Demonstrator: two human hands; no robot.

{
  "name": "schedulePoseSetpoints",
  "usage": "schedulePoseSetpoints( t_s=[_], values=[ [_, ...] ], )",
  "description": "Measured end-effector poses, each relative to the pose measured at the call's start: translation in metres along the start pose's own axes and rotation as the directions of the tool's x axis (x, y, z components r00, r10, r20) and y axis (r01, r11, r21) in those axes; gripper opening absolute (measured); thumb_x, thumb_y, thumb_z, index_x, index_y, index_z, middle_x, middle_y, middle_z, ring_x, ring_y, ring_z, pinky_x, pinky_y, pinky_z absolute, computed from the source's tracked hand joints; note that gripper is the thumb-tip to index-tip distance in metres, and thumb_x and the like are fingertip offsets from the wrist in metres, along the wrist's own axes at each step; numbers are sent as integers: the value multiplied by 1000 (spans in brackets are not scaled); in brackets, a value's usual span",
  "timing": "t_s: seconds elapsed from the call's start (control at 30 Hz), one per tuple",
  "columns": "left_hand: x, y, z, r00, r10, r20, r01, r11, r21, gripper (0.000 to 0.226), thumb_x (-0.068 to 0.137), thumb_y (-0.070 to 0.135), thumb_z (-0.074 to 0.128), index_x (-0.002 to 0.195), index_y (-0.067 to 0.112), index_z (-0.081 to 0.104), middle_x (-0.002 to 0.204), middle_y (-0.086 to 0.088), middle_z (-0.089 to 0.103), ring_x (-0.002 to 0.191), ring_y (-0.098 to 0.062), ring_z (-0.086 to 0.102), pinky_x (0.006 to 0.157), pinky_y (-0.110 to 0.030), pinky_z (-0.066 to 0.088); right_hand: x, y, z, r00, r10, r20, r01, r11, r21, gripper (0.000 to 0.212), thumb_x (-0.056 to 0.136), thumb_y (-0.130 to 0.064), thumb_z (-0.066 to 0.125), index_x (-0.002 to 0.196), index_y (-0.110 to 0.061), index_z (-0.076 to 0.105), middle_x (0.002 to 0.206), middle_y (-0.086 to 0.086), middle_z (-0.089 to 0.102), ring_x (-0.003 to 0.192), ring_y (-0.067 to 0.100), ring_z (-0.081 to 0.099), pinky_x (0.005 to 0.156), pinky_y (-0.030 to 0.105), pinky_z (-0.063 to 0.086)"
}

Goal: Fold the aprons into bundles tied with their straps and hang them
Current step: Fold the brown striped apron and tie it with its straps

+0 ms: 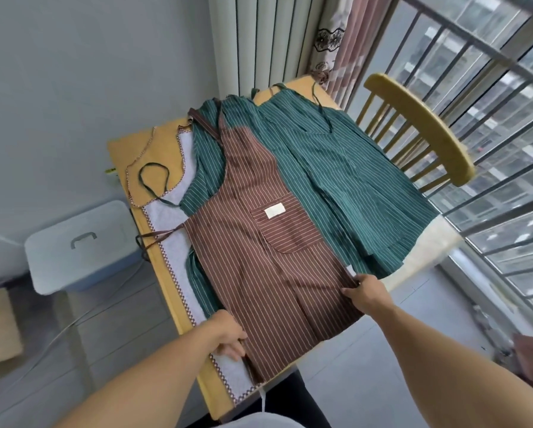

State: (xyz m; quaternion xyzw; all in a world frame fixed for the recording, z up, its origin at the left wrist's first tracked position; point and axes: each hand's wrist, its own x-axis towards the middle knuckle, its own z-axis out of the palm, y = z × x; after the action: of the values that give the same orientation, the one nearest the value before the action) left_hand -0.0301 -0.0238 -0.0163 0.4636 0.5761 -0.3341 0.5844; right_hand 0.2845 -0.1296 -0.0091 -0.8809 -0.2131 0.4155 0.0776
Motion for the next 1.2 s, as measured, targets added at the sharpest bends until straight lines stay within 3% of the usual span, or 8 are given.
schedulePoseSetpoints(
  t_s=[0.13,0.23,0.4,0.57,0.7,0.87,1.03,1.2],
  values=[
    [4,2,-12,1000,-4,5,2,953,304,39,98,41,65,83,5,70,84,-9,73,61,-19,65,85,-35,62,-24,-32,-1,962,-143,231,85,966,244,42,89,-4,63,130,-14,59,107,7,72,95,27,72,89,45,60],
    [2,21,-27,964,209,-165,-200,977,70,30,97,31,68,92,2,70,80,-9,77,59,-16,68,55,-28,56,-52,-64,5,884,-306,353,186,924,335,53,80,4,57,125,-24,62,108,8,72,102,28,70,94,49,57],
    [-1,56,-41,883,311,-353,-444,798,-408,40,102,54,50,125,24,60,112,-1,71,100,-20,68,93,-44,58,-90,-91,48,698,-514,498,382,856,348,85,77,13,50,147,-35,50,115,-1,72,97,16,71,78,31,58],
    [-7,58,-54,931,245,-271,-364,561,-743,76,94,77,30,126,19,68,111,-10,75,103,-29,70,104,-49,51,-100,-100,84,630,-380,677,522,853,-7,84,77,-11,53,145,-59,40,91,-11,64,73,5,60,69,20,48],
    [-16,62,-80,921,188,-340,-383,285,-879,92,81,87,41,145,22,54,136,-10,64,125,-34,59,107,-55,46,-102,-113,92,631,-273,726,602,763,-236,84,86,-14,57,156,-47,25,125,-1,64,100,16,61,83,25,45],
    [6,53,-105,888,-35,-458,-382,500,-777,81,87,62,66,146,9,46,128,-12,60,100,-28,60,93,-43,52,-87,-127,96,479,27,878,573,747,-336,54,94,-44,68,144,-35,52,133,-3,66,112,21,67,104,38,50],
    [21,44,-108,848,-82,-524,-355,646,-676,43,103,34,59,132,4,55,118,-11,64,95,-28,57,80,-37,49,-51,-132,83,864,-362,349,483,790,-378,14,94,-42,66,98,-33,57,81,-12,64,66,6,60,62,26,48],
    [25,51,-114,822,-92,-563,-413,586,-698,29,92,35,75,107,15,60,108,-5,69,84,-21,63,71,-32,52,-1,-162,73,890,-424,168,451,872,-192,45,95,-46,63,133,-27,48,119,-8,62,103,16,65,86,38,55]
  ],
)
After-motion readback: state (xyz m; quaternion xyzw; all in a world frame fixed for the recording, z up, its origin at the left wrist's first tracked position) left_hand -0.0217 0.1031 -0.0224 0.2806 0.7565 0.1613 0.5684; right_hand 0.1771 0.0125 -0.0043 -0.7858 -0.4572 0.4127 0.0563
